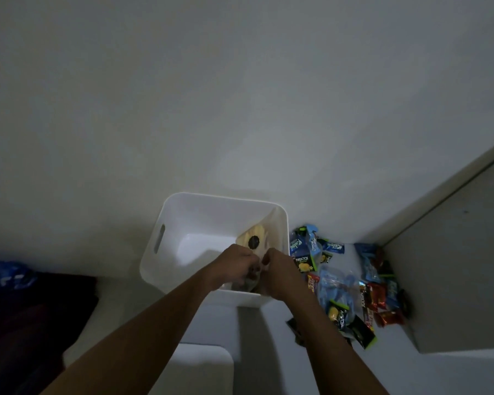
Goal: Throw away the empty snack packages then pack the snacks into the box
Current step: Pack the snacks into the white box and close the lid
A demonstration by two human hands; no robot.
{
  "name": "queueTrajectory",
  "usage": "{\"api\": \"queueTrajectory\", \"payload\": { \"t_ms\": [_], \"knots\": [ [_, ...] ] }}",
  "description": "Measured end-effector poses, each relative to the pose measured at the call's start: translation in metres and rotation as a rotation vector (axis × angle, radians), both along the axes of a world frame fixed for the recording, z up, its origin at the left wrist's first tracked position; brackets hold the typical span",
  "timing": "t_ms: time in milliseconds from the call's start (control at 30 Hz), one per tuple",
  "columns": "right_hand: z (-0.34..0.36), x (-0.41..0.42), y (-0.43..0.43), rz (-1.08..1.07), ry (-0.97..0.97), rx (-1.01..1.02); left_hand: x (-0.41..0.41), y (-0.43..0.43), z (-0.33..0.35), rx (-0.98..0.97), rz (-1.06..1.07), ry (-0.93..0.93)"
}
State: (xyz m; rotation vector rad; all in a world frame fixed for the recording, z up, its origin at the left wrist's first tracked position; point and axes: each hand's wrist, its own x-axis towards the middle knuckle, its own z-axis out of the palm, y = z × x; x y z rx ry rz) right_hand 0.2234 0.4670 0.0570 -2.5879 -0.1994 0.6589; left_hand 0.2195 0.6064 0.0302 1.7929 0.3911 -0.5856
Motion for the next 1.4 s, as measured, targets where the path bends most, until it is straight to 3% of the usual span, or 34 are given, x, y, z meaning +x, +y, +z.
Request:
{"api": "queueTrajectory", "payload": {
  "t_ms": [167,333,500,833,967,1133,1233,1300,1400],
  "knots": [
    [0.006,0.008,-0.002,0.02,-0.007,-0.088,0.009,0.001,-0.004,-0.108,0.045,0.116],
    [0.004,0.008,0.001,-0.012,-0.05,-0.077,0.013,-0.003,-0.011,0.108,-0.08,0.131],
    [-0.002,0.005,-0.003,-0.075,-0.154,-0.1,0.013,-0.01,-0.027,0.089,-0.23,0.158],
    [-0.007,-0.01,-0.027,-0.17,-0.342,0.103,0.009,-0.02,-0.017,0.152,-0.09,-0.007],
    [-0.01,-0.02,-0.057,-0.227,-0.354,0.17,0.008,-0.041,0.001,0.289,0.003,-0.218],
    [-0.016,-0.031,-0.124,-0.34,-0.348,0.175,0.012,-0.094,0.027,0.407,0.172,-0.611],
    [-0.024,-0.034,-0.173,-0.408,-0.317,0.206,0.009,-0.137,0.037,0.441,0.096,-0.835],
    [-0.031,-0.033,-0.204,-0.441,-0.287,0.214,0.01,-0.16,0.032,0.438,0.0,-0.878],
    [-0.047,-0.024,-0.241,-0.44,-0.21,0.215,0.01,-0.184,0.01,0.443,-0.052,-0.765]
  ]
}}
